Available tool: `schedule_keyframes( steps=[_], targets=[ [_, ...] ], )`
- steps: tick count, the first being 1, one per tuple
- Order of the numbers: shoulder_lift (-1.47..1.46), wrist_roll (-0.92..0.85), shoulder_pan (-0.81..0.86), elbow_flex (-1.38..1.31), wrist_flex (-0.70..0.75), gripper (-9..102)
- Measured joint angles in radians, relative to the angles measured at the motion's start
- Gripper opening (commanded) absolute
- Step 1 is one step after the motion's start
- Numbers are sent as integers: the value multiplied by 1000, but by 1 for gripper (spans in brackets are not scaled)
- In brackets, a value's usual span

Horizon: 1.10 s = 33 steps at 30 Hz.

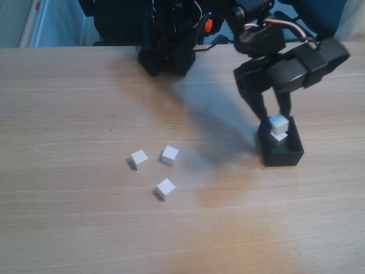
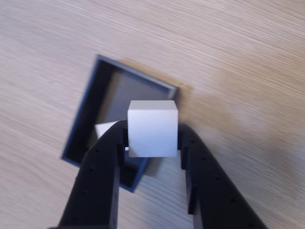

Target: Pick blocks and place them in the box.

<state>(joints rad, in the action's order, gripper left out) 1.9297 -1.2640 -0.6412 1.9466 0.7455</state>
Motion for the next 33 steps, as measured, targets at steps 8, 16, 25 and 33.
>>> schedule_keyframes(
  steps=[8, 16, 25, 33],
  targets=[
    [-133, 37, -17, -103, 17, 6],
    [-250, 66, -3, -245, 118, 18],
    [-270, 89, 14, -295, 316, 18],
    [-112, -21, 193, -169, 520, 20]
  ],
)
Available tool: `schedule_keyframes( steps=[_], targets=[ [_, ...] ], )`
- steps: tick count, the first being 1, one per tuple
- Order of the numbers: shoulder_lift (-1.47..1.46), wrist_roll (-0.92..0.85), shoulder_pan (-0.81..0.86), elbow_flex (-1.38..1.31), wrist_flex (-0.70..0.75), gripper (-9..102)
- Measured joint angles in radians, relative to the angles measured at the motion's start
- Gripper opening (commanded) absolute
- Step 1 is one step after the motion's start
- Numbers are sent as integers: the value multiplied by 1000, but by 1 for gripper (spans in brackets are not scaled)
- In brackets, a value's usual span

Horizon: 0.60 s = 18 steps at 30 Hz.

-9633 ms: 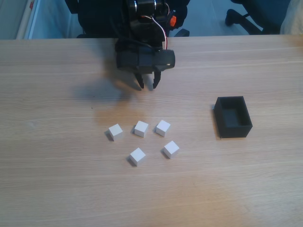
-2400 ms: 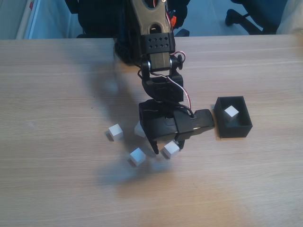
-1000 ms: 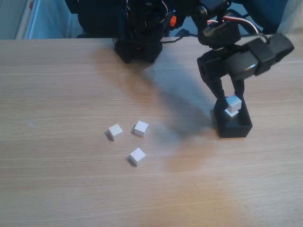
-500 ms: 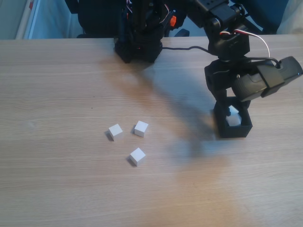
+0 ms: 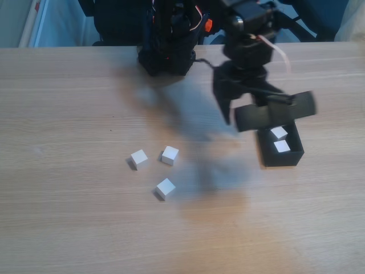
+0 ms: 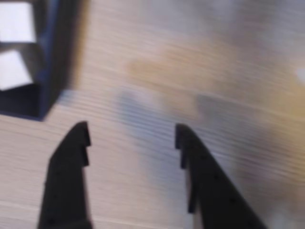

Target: Pick blocks and place them in the box.

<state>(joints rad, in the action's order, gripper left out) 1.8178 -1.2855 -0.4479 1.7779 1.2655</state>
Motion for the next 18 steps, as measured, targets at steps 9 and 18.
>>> schedule_keyframes(
  steps=[9, 18],
  targets=[
    [161, -107, 252, 127, 15, 21],
    [245, -147, 449, 302, -78, 22]
  ],
)
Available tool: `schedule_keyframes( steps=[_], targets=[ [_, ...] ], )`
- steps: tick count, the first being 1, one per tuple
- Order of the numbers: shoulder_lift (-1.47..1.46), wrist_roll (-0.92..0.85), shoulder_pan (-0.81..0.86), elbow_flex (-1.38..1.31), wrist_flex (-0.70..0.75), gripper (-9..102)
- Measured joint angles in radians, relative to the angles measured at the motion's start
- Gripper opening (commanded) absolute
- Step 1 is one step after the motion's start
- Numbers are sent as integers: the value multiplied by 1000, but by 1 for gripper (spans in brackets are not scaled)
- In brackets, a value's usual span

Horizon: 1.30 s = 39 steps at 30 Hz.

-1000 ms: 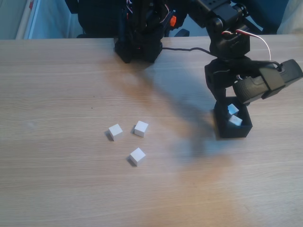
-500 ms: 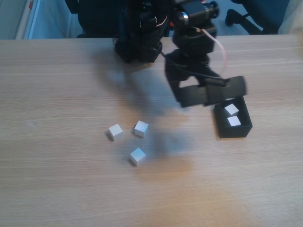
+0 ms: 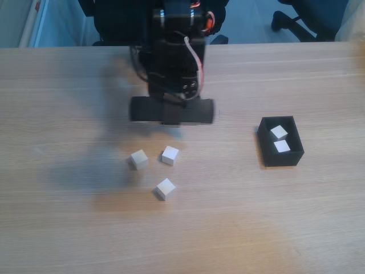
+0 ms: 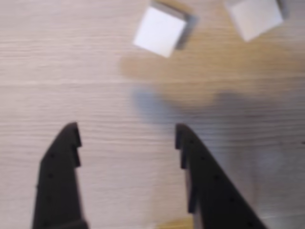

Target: Pick blocks and place them in the box.

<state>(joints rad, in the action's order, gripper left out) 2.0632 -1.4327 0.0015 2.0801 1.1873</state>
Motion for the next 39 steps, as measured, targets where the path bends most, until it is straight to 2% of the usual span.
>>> schedule_keyframes(
  steps=[7, 18, 39],
  targets=[
    [64, -11, 44, 216, -252, 23],
    [75, -20, 40, 350, -503, 23],
    [-91, 32, 78, 356, -704, 22]
  ],
)
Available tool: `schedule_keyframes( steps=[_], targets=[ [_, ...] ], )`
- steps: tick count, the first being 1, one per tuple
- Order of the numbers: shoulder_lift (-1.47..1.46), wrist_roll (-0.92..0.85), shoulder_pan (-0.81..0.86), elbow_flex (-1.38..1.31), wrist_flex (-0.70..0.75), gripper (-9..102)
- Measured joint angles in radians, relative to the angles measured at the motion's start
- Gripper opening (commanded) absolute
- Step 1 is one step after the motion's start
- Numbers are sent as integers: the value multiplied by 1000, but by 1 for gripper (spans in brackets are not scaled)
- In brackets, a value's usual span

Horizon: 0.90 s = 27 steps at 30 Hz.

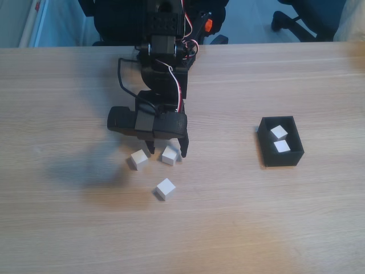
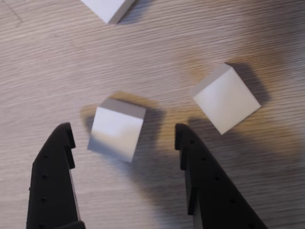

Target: Pick blocks and place them in the box.

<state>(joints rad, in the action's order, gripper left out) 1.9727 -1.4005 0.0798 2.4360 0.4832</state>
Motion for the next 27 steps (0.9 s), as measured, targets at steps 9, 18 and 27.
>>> schedule_keyframes(
  steps=[9, 18, 27],
  targets=[
    [-49, 28, 0, 0, -48, 13],
    [-67, 61, -2, 0, -67, 0],
    [35, 64, -38, 0, 20, 0]
  ],
)
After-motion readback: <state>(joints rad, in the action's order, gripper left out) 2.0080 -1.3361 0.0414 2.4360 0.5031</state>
